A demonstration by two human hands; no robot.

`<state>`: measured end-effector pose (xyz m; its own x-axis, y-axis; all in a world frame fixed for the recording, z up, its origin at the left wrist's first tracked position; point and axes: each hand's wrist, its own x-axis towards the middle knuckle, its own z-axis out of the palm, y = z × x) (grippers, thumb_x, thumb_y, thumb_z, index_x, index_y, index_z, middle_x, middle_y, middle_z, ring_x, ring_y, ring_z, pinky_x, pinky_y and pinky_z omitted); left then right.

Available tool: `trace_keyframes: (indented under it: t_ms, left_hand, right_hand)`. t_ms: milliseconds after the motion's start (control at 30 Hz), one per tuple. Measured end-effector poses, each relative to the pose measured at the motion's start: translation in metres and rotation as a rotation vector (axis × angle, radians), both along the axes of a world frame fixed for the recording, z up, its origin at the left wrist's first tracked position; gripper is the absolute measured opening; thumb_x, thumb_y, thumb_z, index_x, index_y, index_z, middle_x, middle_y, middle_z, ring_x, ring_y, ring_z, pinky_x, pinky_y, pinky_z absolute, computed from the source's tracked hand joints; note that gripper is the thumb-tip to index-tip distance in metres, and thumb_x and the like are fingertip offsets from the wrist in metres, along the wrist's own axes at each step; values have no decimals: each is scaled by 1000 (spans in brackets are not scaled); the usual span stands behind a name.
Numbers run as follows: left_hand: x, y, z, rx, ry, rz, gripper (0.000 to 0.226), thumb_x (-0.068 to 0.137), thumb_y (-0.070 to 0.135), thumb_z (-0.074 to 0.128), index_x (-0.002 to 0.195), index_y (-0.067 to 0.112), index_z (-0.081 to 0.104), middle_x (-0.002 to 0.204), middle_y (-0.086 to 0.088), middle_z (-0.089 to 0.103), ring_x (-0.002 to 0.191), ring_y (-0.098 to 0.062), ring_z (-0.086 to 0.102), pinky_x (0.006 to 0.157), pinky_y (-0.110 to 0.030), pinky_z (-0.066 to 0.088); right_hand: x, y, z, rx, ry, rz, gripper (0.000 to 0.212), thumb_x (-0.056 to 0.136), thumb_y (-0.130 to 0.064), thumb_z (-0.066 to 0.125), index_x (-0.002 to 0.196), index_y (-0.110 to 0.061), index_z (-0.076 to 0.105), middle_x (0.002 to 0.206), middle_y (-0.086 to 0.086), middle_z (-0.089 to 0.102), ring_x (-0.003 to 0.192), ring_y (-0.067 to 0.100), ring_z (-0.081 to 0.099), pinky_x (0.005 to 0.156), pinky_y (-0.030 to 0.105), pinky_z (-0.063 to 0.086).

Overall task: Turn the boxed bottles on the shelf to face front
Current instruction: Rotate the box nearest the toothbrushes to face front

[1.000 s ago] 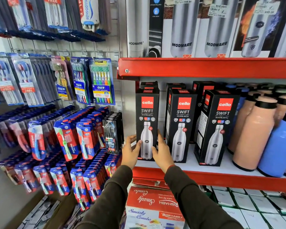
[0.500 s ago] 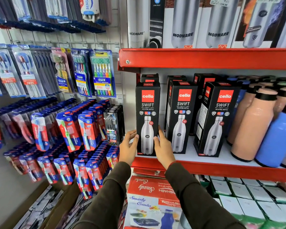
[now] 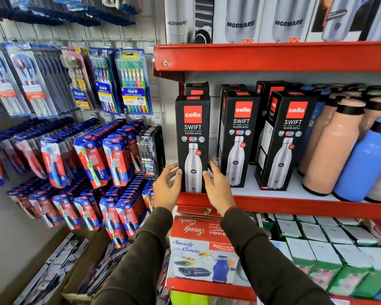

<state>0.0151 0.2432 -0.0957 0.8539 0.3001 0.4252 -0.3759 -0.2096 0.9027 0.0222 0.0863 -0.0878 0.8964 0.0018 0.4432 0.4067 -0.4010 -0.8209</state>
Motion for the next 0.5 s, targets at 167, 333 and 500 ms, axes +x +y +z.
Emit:
trace_keyframes:
  t_ms: [167,333,500]
  left_hand:
    - [-3,-9,-2,-44,-59,63,25,94,32,62,95,57,64,94,30,70,97,17,64,76,-1,49]
    - [-7,-31,-14,-97,-194,282,20,96,37,57,116,32,59,114,10,64,102,-14,61,88,-26,49]
    - [-16,-75,5,41,-383,211,20,99,27,53,117,36,54,110,16,54,98,-11,54,86,-20,43]
  right_hand:
    - [-3,-4,2,-23,18,17,48,101,-34,43,148,-35,31,129,3,62,100,6,61,94,10,40]
    - [-12,-24,6,111,-133,-112,33,102,-28,44,134,-30,49,127,-3,59,105,-2,57,92,22,50]
    - [-12,-56,15,248,-255,-233,34,101,-19,46,135,-24,48,130,-5,42,117,10,54,99,28,48]
